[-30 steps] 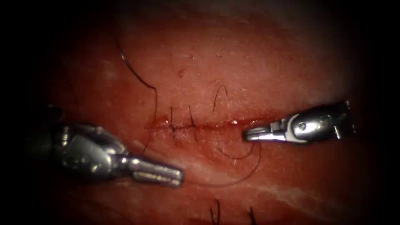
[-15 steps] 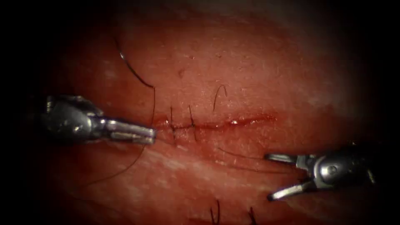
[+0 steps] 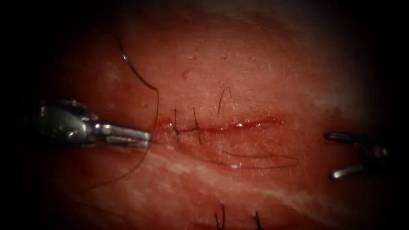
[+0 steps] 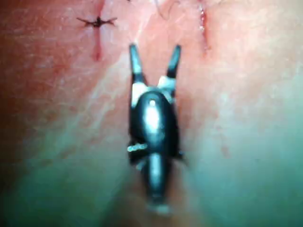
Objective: Wound Closure
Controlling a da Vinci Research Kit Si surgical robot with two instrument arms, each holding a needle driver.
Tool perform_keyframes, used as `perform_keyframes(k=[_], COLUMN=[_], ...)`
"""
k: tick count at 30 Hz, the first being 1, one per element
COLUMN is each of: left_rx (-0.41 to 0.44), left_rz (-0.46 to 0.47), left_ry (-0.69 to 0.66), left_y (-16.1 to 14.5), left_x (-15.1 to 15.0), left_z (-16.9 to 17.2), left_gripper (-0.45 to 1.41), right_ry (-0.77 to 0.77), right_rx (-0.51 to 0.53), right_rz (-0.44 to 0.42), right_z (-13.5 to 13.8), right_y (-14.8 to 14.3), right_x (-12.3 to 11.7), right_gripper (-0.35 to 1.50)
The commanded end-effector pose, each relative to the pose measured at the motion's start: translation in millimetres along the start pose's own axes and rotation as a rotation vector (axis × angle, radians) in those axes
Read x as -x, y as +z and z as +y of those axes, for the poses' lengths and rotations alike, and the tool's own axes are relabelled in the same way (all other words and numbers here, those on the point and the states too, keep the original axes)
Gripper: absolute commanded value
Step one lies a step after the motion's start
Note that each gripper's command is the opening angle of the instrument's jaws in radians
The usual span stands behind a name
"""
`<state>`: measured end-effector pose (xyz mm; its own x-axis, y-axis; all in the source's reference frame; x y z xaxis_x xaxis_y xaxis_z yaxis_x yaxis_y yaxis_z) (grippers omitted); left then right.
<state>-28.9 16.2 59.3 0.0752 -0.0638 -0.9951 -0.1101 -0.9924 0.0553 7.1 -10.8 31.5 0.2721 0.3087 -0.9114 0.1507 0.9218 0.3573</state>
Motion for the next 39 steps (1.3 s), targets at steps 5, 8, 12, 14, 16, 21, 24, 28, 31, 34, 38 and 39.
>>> perform_keyframes(k=[5,8,12,14,16,21,24,28,31,34,38,39], left_rx=[0.005,0.003,-0.025,-0.076,-0.094,-0.109,-0.129,-0.172,-0.185,-0.215,-0.237,-0.243], left_rz=[0.008,0.007,-0.021,-0.072,-0.091,-0.135,-0.166,-0.238,-0.271,-0.316,-0.359,-0.372], left_ry=[0.004,-0.002,-0.035,-0.043,-0.048,-0.047,-0.057,-0.057,-0.051,-0.038,-0.034,-0.03], left_y=[1.2,1.5,2.4,2.8,3.3,4.1,4.4,4.6,4.6,4.5,4.5,4.7], left_x=[1.1,1.2,1.8,2.3,3.1,5.0,5.9,7.4,8.3,10.1,11.5,11.8], left_z=[0.3,0.1,-0.1,0.0,0.2,1.1,1.5,1.7,1.8,2.2,2.7,3.1], left_gripper=[-0.45,-0.45,-0.45,-0.45,-0.45,-0.45,-0.45,-0.45,-0.45,-0.45,-0.45,-0.45], right_ry=[0.006,0.0,-0.017,-0.026,-0.035,-0.044,-0.043,-0.044,-0.044,-0.043,-0.042,-0.035], right_rx=[-0.007,-0.025,-0.046,-0.052,-0.059,-0.061,-0.061,-0.059,-0.053,-0.042,-0.021,0.001], right_rz=[0.019,0.038,0.048,0.04,0.036,0.04,0.042,0.06,0.071,0.09,0.13,0.143], right_z=[1.4,1.4,1.1,1.0,0.9,0.4,0.2,-0.1,-0.2,-0.2,-0.1,0.1], right_y=[4.5,7.7,11.4,12.9,14.2,16.2,16.9,18.0,18.4,18.5,18.9,19.1], right_x=[-1.0,-1.2,-1.0,-0.7,-0.4,-0.5,-0.9,-1.6,-1.8,-2.0,-2.2,-2.3], right_gripper=[-0.35,-0.35,-0.35,-0.35,-0.35,-0.35,-0.35,-0.35,-0.35,-0.35,-0.23,0.07])
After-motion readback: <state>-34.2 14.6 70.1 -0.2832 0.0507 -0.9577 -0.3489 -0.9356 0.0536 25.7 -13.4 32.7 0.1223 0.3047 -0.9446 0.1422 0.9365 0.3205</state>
